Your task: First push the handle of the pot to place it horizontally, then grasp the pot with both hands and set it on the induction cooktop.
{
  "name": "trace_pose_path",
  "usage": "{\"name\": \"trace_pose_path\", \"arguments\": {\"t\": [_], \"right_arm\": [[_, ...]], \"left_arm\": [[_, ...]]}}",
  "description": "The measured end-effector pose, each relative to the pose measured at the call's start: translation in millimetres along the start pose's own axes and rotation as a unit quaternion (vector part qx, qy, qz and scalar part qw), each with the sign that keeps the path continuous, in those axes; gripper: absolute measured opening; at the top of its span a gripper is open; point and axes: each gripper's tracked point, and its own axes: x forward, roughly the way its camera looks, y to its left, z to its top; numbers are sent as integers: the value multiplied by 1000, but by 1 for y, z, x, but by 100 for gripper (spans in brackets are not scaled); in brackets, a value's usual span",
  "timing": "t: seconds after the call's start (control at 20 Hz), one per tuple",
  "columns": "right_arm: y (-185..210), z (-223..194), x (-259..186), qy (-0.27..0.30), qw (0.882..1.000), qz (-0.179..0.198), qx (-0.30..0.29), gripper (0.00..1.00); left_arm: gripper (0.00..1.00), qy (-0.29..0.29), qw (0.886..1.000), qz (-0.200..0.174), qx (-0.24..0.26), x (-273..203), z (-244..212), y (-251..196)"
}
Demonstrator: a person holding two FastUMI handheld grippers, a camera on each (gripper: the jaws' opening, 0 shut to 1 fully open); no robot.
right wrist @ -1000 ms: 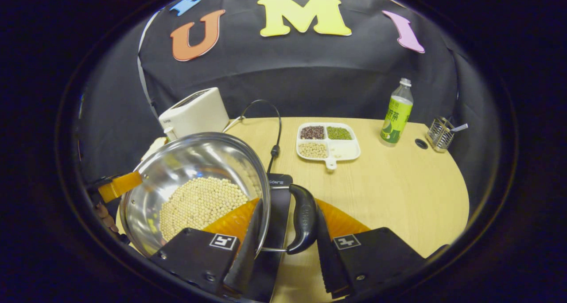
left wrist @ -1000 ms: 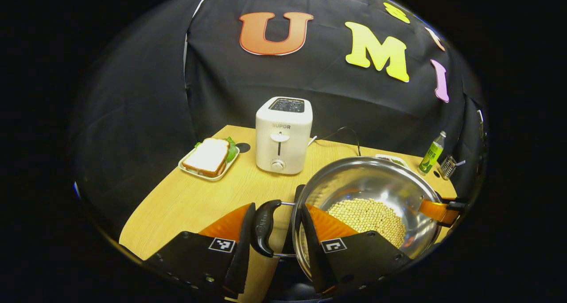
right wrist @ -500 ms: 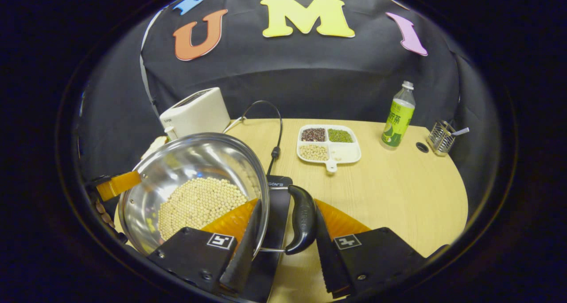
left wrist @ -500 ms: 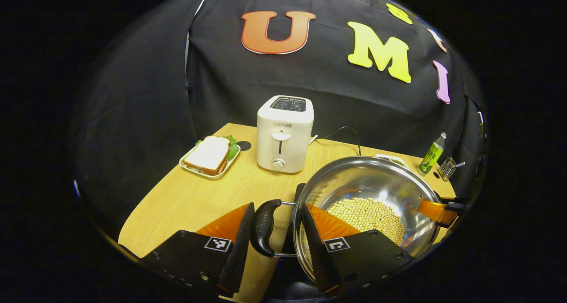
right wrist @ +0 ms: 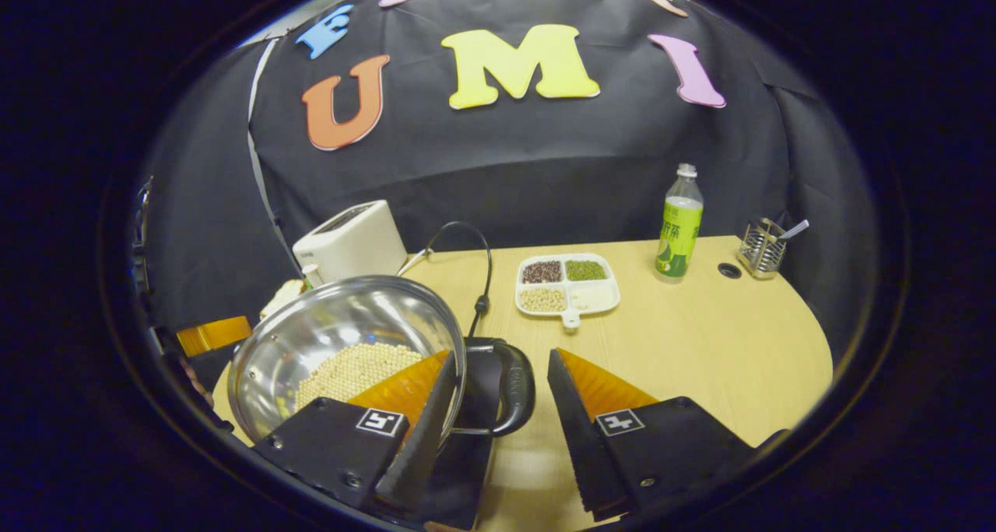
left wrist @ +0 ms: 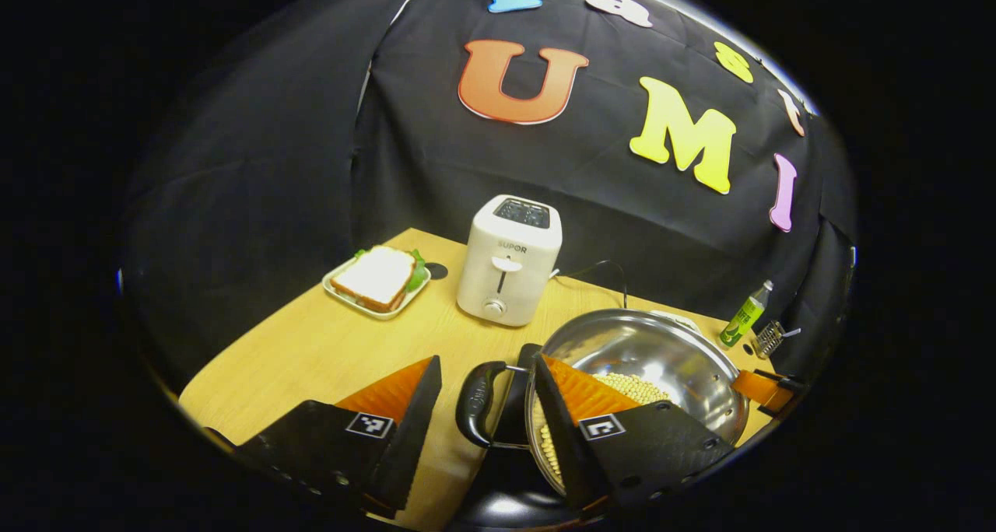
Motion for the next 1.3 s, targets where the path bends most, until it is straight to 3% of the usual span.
{"name": "trace_pose_path", "arguments": {"t": [0.1, 0.25, 0.3, 0.9, 1.3], "right_arm": [[-6, 12, -16, -27, 1000, -1, -5, 80], [-16, 32, -44, -66, 998, -3, -23, 87], [-27, 36, -54, -80, 996, -19, -25, 96], [-128, 55, -202, -181, 982, -57, -6, 97], [-170, 78, -302, -231, 970, -80, -9, 97]], "left_arm": [[93, -26, 1000, 10, 8, -14, 12, 2], [94, -53, 998, 11, 20, -39, 23, -6], [95, -64, 998, 12, 26, -48, 27, -8], [95, -139, 987, -6, 77, -164, 38, -72], [95, -187, 978, -54, 73, -239, 63, -127]]}}
